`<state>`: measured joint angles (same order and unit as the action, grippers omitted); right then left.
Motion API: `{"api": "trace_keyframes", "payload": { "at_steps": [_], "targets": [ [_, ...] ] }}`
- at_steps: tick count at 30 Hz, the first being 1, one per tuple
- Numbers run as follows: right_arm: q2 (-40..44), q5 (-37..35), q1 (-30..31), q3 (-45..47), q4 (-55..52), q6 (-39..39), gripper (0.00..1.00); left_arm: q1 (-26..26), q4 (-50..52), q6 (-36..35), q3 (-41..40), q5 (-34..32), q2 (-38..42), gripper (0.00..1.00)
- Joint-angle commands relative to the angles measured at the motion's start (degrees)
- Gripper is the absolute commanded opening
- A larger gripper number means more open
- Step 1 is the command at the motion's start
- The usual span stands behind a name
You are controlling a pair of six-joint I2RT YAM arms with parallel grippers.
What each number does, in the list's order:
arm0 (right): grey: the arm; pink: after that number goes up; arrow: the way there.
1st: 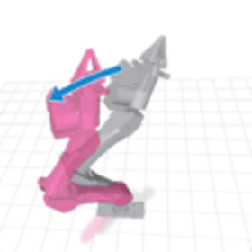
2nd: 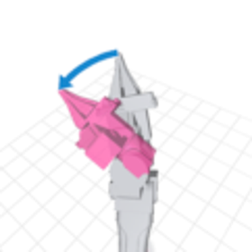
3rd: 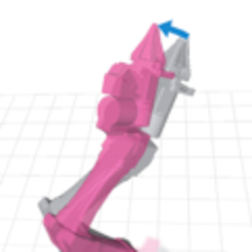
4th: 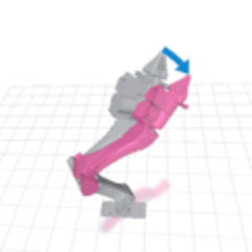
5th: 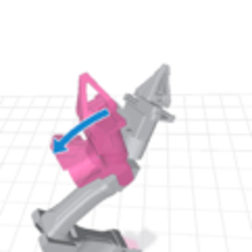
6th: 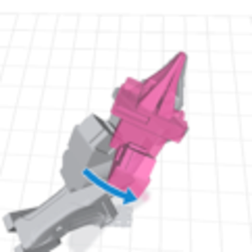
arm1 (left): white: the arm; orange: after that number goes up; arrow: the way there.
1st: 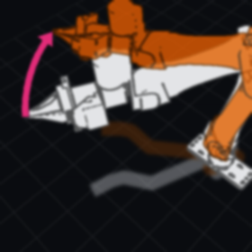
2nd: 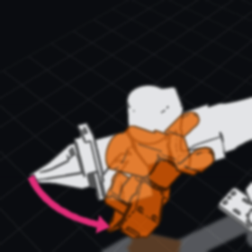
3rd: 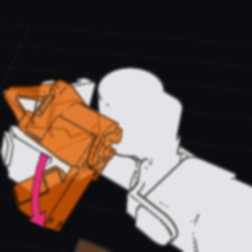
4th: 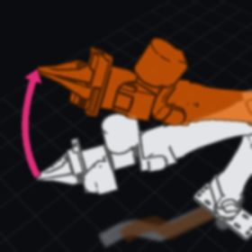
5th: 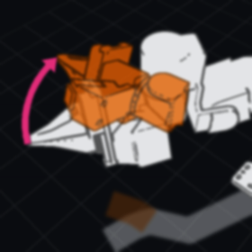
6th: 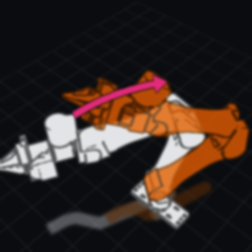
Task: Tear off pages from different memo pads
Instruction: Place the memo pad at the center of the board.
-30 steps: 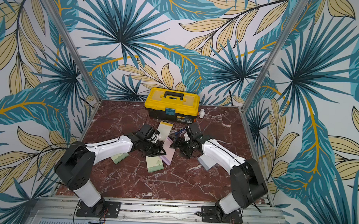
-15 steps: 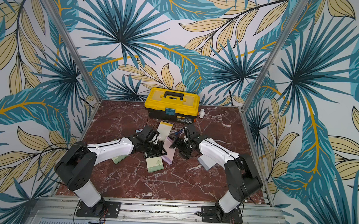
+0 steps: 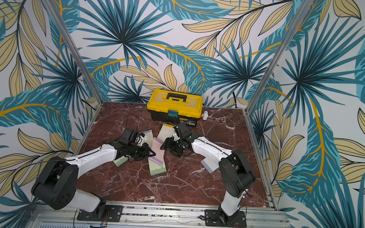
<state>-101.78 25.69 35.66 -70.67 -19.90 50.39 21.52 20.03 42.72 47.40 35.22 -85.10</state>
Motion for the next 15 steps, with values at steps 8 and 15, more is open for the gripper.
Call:
{"api": "trace_keyframes", "payload": {
  "at_steps": [8, 15],
  "targets": [
    [-6.00, -6.29, 1.52, -3.88, -0.73, 5.61, 0.76, -2.92, 3.19, -3.15, 1.39, 7.52, -5.15, 0.37],
    [-7.01, -9.56, 1.51, -4.20, -5.09, 7.65, 0.79, -3.61, 3.74, -4.16, 1.84, 9.16, -5.91, 0.49]
  ]
}}
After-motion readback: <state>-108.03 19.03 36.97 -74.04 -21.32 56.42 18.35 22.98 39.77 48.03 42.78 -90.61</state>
